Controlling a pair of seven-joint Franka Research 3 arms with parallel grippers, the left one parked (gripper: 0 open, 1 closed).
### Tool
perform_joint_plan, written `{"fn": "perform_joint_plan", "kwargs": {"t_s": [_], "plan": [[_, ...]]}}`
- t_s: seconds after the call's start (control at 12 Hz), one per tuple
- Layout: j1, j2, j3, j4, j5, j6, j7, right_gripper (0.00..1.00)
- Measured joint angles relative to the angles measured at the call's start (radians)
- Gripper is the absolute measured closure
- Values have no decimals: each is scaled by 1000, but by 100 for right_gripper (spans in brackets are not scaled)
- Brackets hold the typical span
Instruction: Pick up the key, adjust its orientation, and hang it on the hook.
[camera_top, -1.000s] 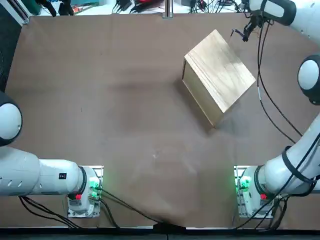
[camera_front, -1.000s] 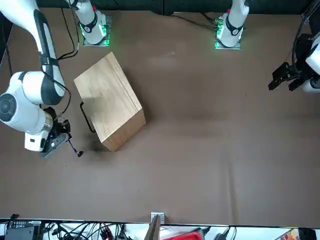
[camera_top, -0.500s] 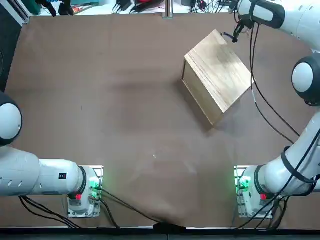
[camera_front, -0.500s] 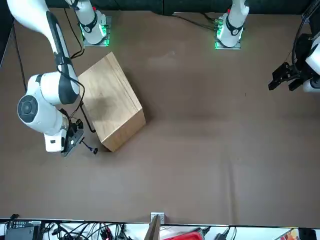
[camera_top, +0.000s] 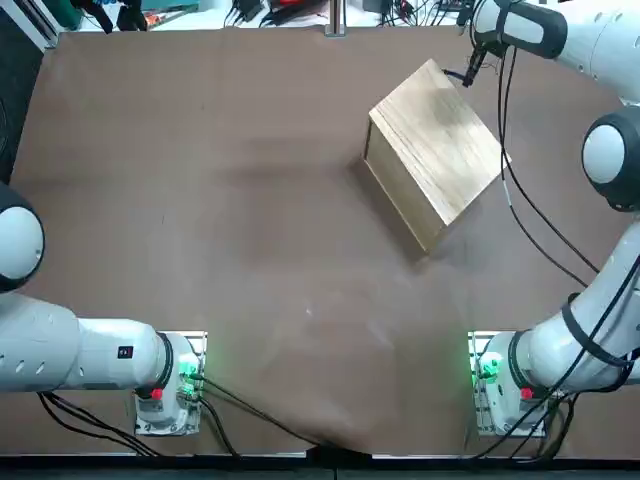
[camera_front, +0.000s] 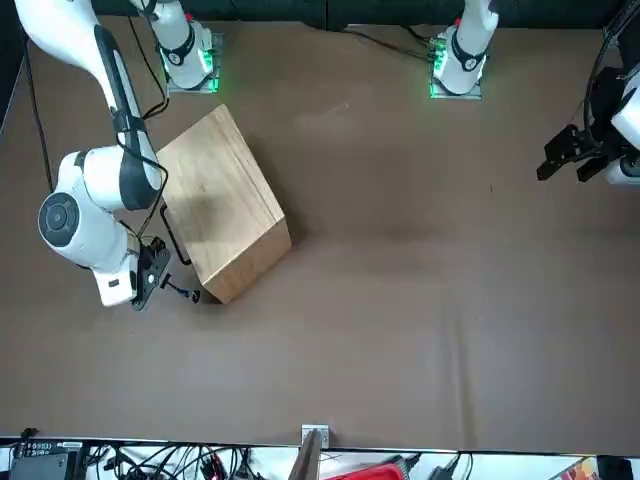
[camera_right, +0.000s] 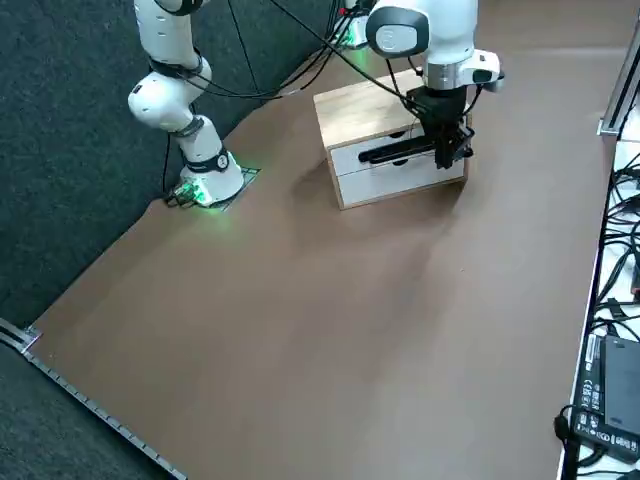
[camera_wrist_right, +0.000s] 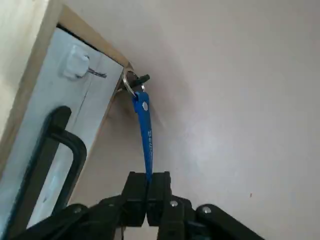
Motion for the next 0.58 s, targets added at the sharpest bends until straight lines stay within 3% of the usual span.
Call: {"fn": "perform_joint_plan", "kwargs": {"t_s": [0.58], "plan": [[-1,2,0,0,12,0,-22,96]]}}
